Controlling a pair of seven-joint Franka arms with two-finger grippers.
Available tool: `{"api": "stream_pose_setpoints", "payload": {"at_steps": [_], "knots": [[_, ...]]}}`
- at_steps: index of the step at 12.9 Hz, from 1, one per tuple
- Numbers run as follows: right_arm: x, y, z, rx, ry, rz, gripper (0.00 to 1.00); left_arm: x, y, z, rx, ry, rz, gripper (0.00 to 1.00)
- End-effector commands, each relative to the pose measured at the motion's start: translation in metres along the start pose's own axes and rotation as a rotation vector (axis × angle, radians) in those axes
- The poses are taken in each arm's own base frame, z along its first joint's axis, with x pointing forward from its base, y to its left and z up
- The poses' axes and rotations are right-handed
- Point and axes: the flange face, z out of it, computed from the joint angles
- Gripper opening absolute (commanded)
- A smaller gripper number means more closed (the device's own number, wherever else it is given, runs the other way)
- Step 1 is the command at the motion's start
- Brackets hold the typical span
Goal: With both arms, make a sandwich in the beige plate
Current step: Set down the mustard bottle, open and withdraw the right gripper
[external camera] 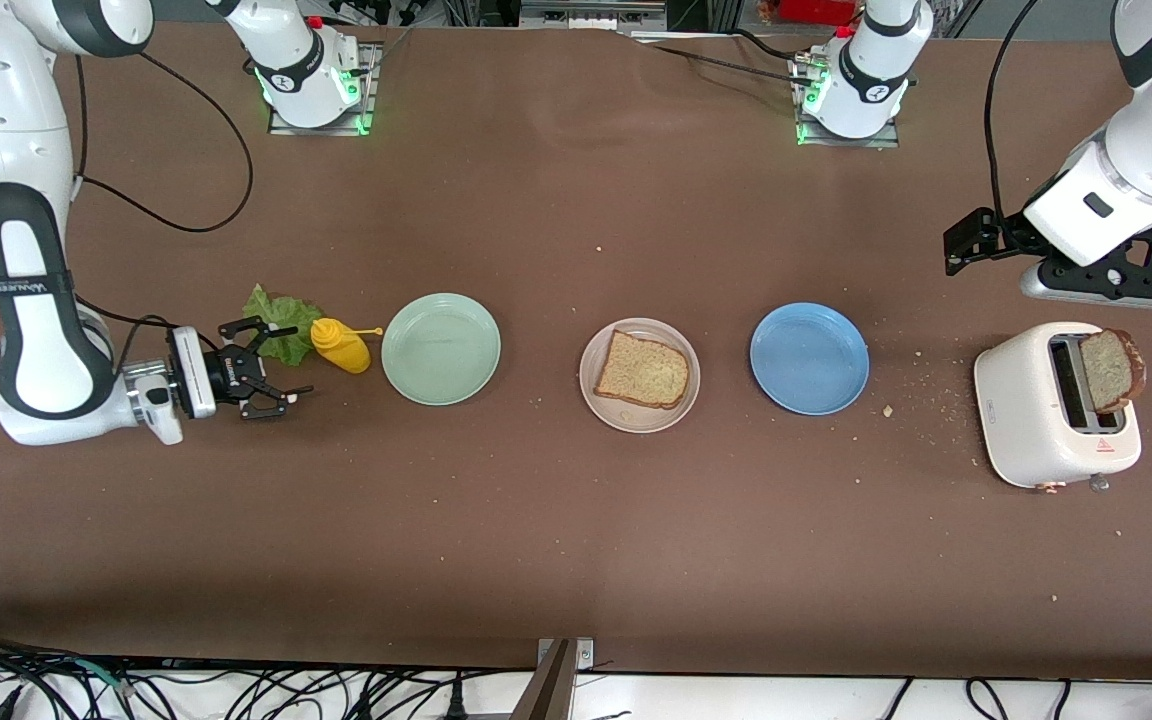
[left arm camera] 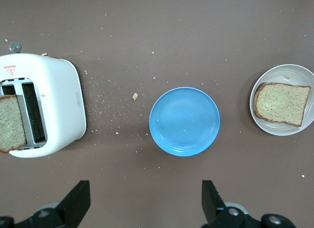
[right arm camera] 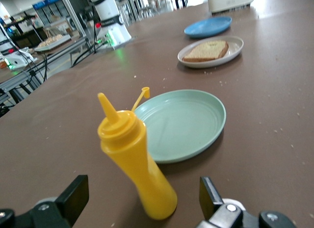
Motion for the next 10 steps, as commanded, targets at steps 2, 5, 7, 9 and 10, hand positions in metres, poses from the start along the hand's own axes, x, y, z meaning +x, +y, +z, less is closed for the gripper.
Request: {"api": "stream_pose_setpoints", "payload": {"at_steps": [2,5,7,9,10], "knots": [[0.059,-0.045,-0.084,-0.095,-0.272,0.158,1.0,0.001,-0.002,-0.005,-0.001,-0.003,0.006,1.0],[0.091,-0.083,-0.122,-0.241,-0.492,0.345,1.0,0.001,-0.002,-0.005,-0.001,-0.003,0.006,1.0],[0.11,-0.105,-0.125,-0.315,-0.596,0.533,1.0,0.001,-0.002,-0.006,-0.001,-0.003,0.007,1.0],[0.125,-0.118,-0.12,-0.428,-0.653,0.706,1.0,0.001,-0.002,-0.005,-0.001,-0.005,0.007,1.0],[0.13,-0.122,-0.114,-0.467,-0.654,0.803,1.0,0.001,-0.002,-0.005,-0.001,-0.005,0.006,1.0]]}}
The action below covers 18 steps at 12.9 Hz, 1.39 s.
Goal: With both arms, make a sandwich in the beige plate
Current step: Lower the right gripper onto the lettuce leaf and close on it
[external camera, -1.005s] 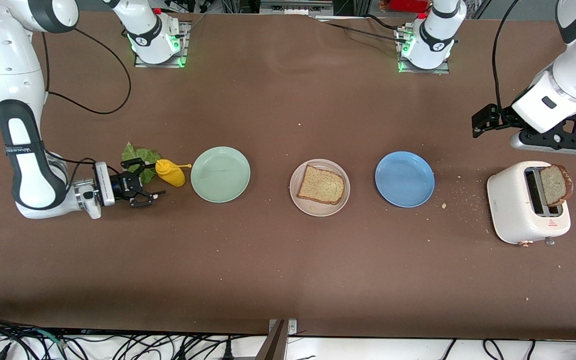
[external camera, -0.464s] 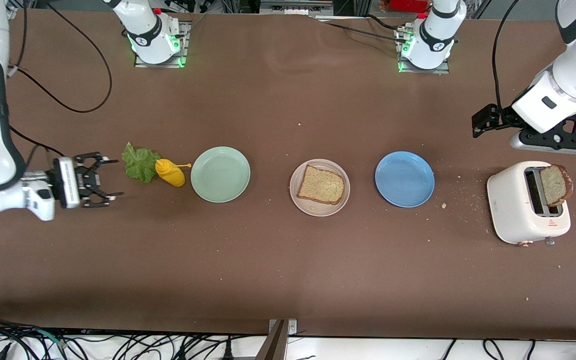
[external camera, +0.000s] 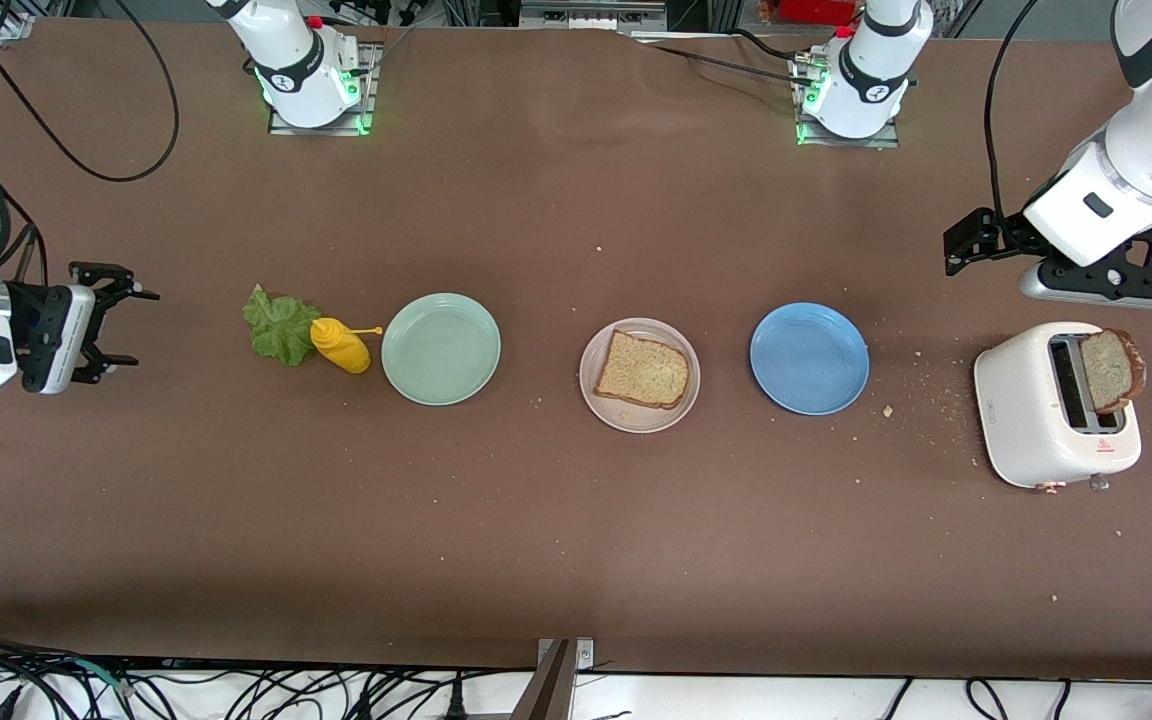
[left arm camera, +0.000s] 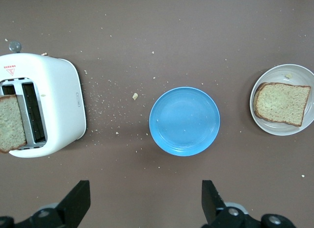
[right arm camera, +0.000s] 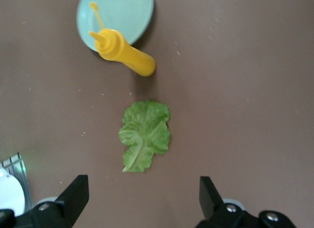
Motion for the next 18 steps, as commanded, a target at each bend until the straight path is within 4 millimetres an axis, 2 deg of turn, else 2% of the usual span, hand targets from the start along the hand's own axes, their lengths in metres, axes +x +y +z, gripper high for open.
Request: {"api": "stream_pose_setpoints", "payload": {"at_steps": [1,2,4,7,10,14,17,18], "knots": [[0.002,-0.027,0.005,-0.059,-0.045,0.238,1.0,0.001,-0.002,-0.006,-0.001,-0.004,0.006,1.0],[0.006,-0.027,0.006,-0.077,-0.046,0.306,1.0,0.001,-0.002,-0.006,-0.001,-0.004,0.009,1.0],[0.01,-0.027,0.021,-0.121,-0.055,0.477,1.0,0.002,-0.018,-0.003,-0.003,-0.009,-0.009,1.0],[0.026,-0.033,0.038,-0.214,-0.089,0.721,1.0,0.006,-0.036,0.007,-0.008,-0.026,-0.036,1.0],[0.038,-0.044,0.07,-0.254,-0.079,0.977,1.0,0.007,-0.036,0.007,-0.009,-0.026,-0.038,1.0],[0.034,-0.055,0.117,-0.308,-0.036,1.108,1.0,0.006,-0.039,0.008,-0.009,-0.033,-0.042,1.0],[0.027,-0.062,0.162,-0.322,0.002,1.142,1.0,0.004,-0.038,0.007,-0.009,-0.043,-0.039,1.0],[0.026,-0.062,0.17,-0.322,0.005,1.147,1.0,0.004,-0.038,0.008,-0.009,-0.046,-0.039,1.0]]}}
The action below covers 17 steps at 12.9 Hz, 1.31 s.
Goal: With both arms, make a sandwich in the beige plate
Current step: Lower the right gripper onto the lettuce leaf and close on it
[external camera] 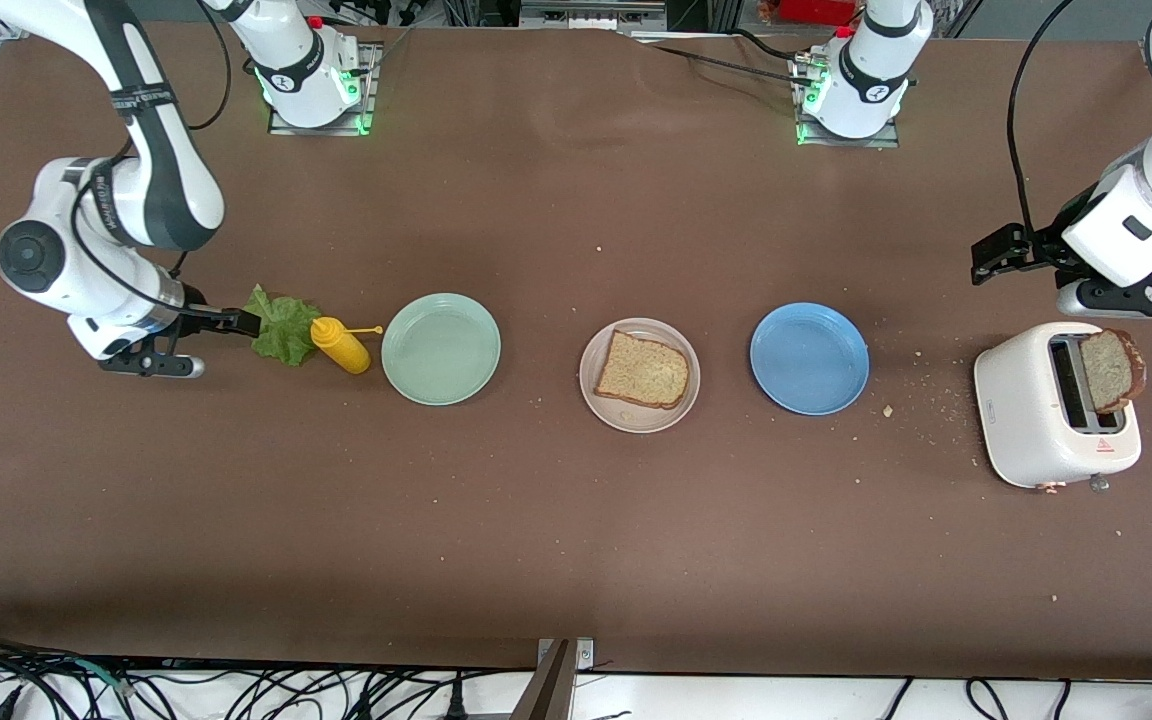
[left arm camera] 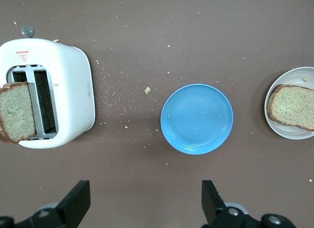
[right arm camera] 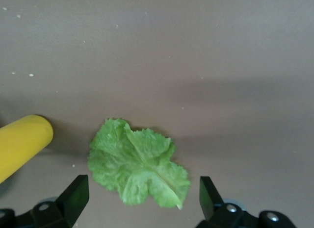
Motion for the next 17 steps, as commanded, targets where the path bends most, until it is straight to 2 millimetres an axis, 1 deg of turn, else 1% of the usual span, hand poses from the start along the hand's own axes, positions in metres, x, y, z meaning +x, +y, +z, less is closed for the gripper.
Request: {"api": "stream_pose_setpoints", "payload": {"at_steps": [1,4,7,9,12,14,15,17], "knots": [[-0.017,-0.007,0.015,-0.012,0.017,0.025,1.0,0.0,0.001,-0.006,-0.003,-0.009,0.024,1.0],[-0.024,-0.011,0.032,-0.011,-0.015,0.04,1.0,0.0,0.0,-0.007,-0.002,-0.007,0.024,1.0],[-0.021,-0.016,0.056,-0.005,-0.019,0.036,1.0,0.0,0.0,-0.007,-0.002,-0.007,0.024,1.0],[-0.02,-0.021,0.068,-0.003,-0.018,0.028,1.0,0.0,0.0,-0.007,-0.002,-0.007,0.024,1.0],[-0.018,-0.021,0.087,-0.001,-0.018,0.026,0.98,0.0,0.0,-0.006,-0.002,-0.009,0.024,1.0],[-0.018,-0.022,0.098,0.001,-0.015,0.017,0.92,0.0,0.0,-0.006,-0.002,-0.009,0.024,1.0],[-0.017,-0.022,0.099,0.002,-0.009,0.012,0.88,0.0,0.0,-0.006,-0.002,-0.009,0.024,1.0],[-0.017,-0.022,0.103,0.002,-0.015,0.003,0.74,0.0,0.0,-0.006,-0.002,-0.009,0.024,1.0]]}}
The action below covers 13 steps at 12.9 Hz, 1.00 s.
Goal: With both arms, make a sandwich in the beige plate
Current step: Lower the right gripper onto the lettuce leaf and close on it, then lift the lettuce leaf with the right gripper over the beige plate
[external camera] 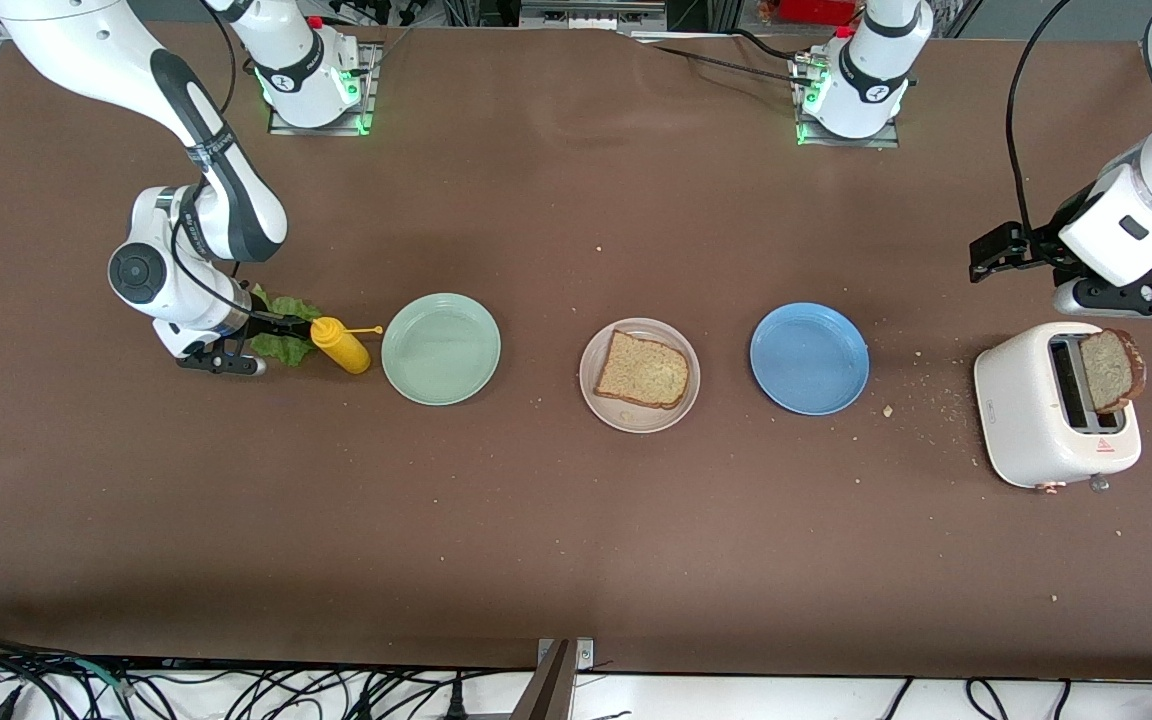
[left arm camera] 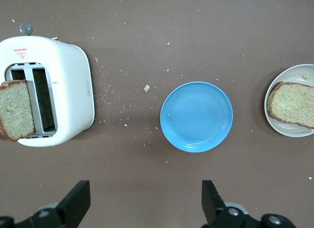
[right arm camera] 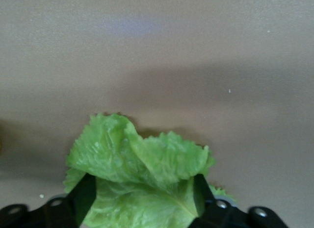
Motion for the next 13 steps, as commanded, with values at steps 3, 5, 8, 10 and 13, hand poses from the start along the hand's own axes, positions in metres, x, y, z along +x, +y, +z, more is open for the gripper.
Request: {"api": "stream_pose_setpoints", "payload": {"at_steps": [3,5,8,10,13], "knots": [[-0.002,-0.003,0.009,-0.003,0.005,-0.028,0.47,0.0,0.001,-0.007,-0.002,-0.002,0.023,1.0],[-0.001,-0.004,0.008,-0.003,0.008,-0.029,0.31,0.001,-0.001,-0.006,-0.003,-0.004,0.021,1.0],[-0.002,-0.004,0.009,-0.003,0.007,-0.052,0.2,0.001,-0.001,-0.007,-0.003,-0.002,0.021,1.0],[-0.001,-0.004,0.006,-0.004,0.013,-0.06,0.09,0.0,0.0,-0.007,-0.003,-0.002,0.023,1.0],[0.003,-0.003,-0.014,-0.003,0.042,-0.138,0.0,0.0,0.002,-0.007,-0.002,-0.002,0.026,1.0]]}}
